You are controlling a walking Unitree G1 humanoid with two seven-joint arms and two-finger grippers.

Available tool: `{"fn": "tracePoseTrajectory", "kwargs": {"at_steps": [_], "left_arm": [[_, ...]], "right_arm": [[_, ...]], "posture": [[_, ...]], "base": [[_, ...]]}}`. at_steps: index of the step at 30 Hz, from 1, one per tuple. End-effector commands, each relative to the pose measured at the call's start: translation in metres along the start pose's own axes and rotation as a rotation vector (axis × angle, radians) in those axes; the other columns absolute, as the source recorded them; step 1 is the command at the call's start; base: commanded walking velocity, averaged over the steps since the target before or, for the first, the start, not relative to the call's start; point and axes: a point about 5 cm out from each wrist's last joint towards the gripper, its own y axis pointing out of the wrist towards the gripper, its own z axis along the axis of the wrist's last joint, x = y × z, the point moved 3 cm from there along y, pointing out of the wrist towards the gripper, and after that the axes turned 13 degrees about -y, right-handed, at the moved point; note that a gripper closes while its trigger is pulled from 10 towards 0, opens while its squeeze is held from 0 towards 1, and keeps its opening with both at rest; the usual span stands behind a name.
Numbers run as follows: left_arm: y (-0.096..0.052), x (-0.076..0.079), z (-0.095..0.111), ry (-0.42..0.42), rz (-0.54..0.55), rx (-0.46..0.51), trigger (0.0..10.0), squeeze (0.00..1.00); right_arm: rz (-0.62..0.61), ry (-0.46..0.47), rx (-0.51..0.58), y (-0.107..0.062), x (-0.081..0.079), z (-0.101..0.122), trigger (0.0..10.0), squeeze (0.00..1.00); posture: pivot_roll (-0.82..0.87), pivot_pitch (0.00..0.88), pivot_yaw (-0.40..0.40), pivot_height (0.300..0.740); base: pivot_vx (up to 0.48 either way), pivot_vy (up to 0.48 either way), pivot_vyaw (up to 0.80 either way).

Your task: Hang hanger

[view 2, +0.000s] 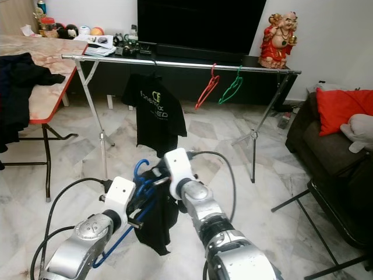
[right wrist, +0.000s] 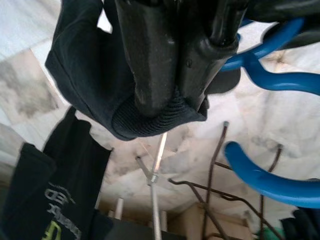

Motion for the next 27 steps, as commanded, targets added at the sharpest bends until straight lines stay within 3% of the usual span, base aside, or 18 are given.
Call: {"fn": "tracePoseTrajectory", "kwargs": {"at_steps": [1,27], "left_arm": [[0.001,0.004,0.0088,0.002,-0.017,0.033,10.0,0.0],[0.001,0.004,0.0088,0.002,-0.017,0.033,10.0,0.0]], "right_arm": [[-0.015,-0.027,0.035,-0.0015,0.0072,0.0074,10.0,0.0],[-0.015,-0.027,0.035,-0.0015,0.0072,0.0074,10.0,0.0]], "posture": [[0.25,0.0,-0.154,0.74],[0.25,0.0,-0.154,0.74]], "base": [[0.0,0.0,0.0],[0.0,0.0,0.0]]}}
